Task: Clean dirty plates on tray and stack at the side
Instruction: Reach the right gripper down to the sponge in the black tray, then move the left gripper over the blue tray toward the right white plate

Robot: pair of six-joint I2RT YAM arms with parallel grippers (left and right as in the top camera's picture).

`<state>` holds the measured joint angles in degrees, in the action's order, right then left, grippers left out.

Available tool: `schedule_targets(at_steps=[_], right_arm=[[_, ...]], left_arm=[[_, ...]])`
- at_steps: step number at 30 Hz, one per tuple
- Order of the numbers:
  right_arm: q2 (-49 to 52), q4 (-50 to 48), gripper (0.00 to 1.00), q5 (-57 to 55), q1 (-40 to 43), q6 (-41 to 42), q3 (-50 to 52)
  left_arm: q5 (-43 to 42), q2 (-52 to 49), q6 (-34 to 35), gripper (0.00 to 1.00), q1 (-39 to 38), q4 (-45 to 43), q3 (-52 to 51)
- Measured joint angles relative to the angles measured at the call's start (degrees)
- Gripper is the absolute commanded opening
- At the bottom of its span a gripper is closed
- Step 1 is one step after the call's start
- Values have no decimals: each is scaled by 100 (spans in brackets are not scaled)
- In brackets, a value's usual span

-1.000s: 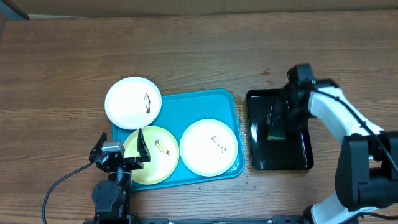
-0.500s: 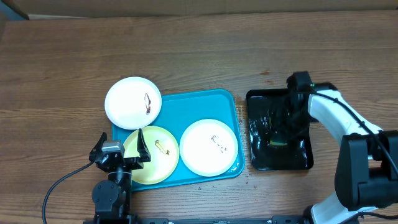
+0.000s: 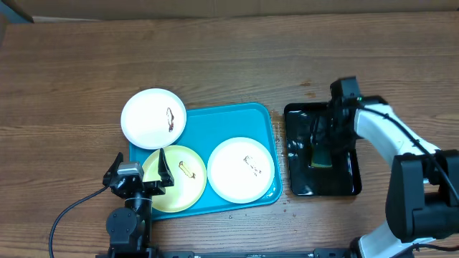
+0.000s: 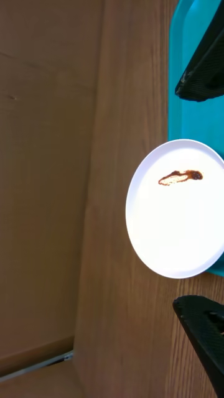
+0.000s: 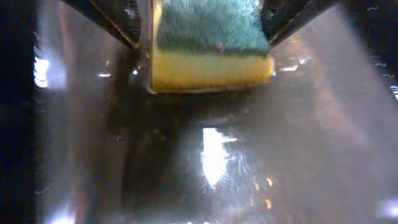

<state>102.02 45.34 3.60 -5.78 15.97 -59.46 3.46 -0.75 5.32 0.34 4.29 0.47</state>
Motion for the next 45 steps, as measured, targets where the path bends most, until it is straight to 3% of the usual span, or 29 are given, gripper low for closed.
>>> schedule_targets(at_steps=[2, 4, 5, 6, 9, 11, 15, 33, 39, 41, 45], right_arm=[[-33, -240, 13, -46, -11, 31, 177], [-74, -448, 14, -63, -9, 44, 273], [-81, -481, 19, -61, -11, 44, 286], [-83, -479, 31, -63, -9, 55, 286], [-83, -234, 54, -55, -24, 46, 210], [-76, 160, 61, -83, -22, 46, 109], [-37, 798, 61, -96, -22, 31, -122], [-37, 1405, 61, -66, -22, -98, -546], [-52, 1878, 62, -42, -22, -103, -1215], [-90, 1967, 62, -39, -22, -103, -1296], [-146, 2184, 62, -39, -22, -103, -1314]], left_arm=[[0, 0, 0, 100, 0, 2, 0], [0, 0, 0, 100, 0, 2, 0], [0, 0, 0, 100, 0, 2, 0], [0, 0, 0, 100, 0, 2, 0], [0, 0, 0, 100, 0, 2, 0], [0, 0, 0, 100, 0, 2, 0], [0, 0, 0, 100, 0, 2, 0], [48, 0, 0, 100, 0, -369, 0], [-258, 2, 4, 100, 0, -1263, 92], [-555, 0, 109, 100, 0, -848, 398], [-1099, -173, 522, 100, 0, 791, 1821]])
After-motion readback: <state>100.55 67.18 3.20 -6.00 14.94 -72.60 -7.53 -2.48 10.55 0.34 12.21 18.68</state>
